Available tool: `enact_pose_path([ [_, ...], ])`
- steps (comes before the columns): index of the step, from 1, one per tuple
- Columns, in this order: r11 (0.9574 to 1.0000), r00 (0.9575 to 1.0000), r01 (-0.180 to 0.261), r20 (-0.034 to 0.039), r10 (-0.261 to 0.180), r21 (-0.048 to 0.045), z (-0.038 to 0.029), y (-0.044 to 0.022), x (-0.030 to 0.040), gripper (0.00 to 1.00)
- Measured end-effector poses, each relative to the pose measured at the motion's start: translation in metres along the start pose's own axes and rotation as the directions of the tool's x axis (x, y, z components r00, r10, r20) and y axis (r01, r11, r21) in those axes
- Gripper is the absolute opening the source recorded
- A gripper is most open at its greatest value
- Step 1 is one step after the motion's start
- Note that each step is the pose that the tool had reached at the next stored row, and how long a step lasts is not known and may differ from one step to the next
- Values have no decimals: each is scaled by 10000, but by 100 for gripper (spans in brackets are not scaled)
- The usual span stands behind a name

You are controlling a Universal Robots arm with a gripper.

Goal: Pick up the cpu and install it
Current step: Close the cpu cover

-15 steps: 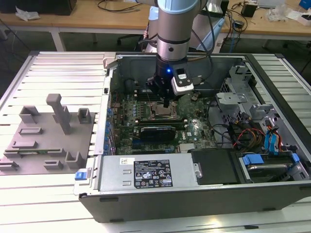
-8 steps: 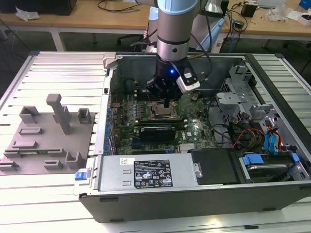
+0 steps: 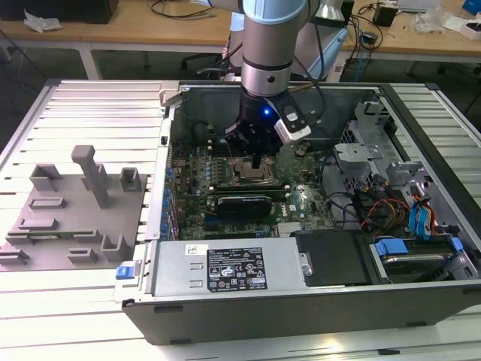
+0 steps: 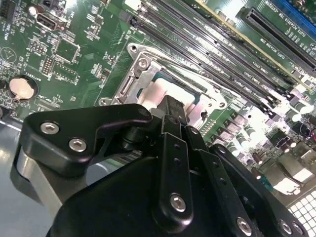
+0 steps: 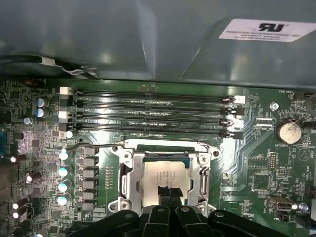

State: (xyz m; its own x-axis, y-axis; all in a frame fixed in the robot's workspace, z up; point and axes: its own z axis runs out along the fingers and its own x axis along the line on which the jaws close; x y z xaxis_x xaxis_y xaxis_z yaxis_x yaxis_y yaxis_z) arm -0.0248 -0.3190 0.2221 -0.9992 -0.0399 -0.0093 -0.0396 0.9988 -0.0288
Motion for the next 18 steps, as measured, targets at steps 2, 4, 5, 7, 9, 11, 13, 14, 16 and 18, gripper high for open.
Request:
enact_pose_path([
  [2,10000,10000,-44,-1,44,0,3,1,24,11],
  [4,10000,10000,-48,-1,48,0,3,2,31,11],
  [5,10000,10000,-48,-2,48,0,3,2,32,11],
  [7,10000,10000,-49,0,49,-1,4,3,60,11],
  [9,10000,10000,-52,0,52,-1,7,5,113,11],
  [11,10000,10000,-69,-3,69,0,13,7,153,11],
  [13,10000,10000,-74,-3,74,2,26,9,218,11],
  [14,10000,10000,-73,-2,73,1,44,11,254,11],
  [16,10000,10000,-74,-1,74,0,79,15,308,11],
  [18,10000,10000,-73,-2,73,0,106,17,343,11],
])
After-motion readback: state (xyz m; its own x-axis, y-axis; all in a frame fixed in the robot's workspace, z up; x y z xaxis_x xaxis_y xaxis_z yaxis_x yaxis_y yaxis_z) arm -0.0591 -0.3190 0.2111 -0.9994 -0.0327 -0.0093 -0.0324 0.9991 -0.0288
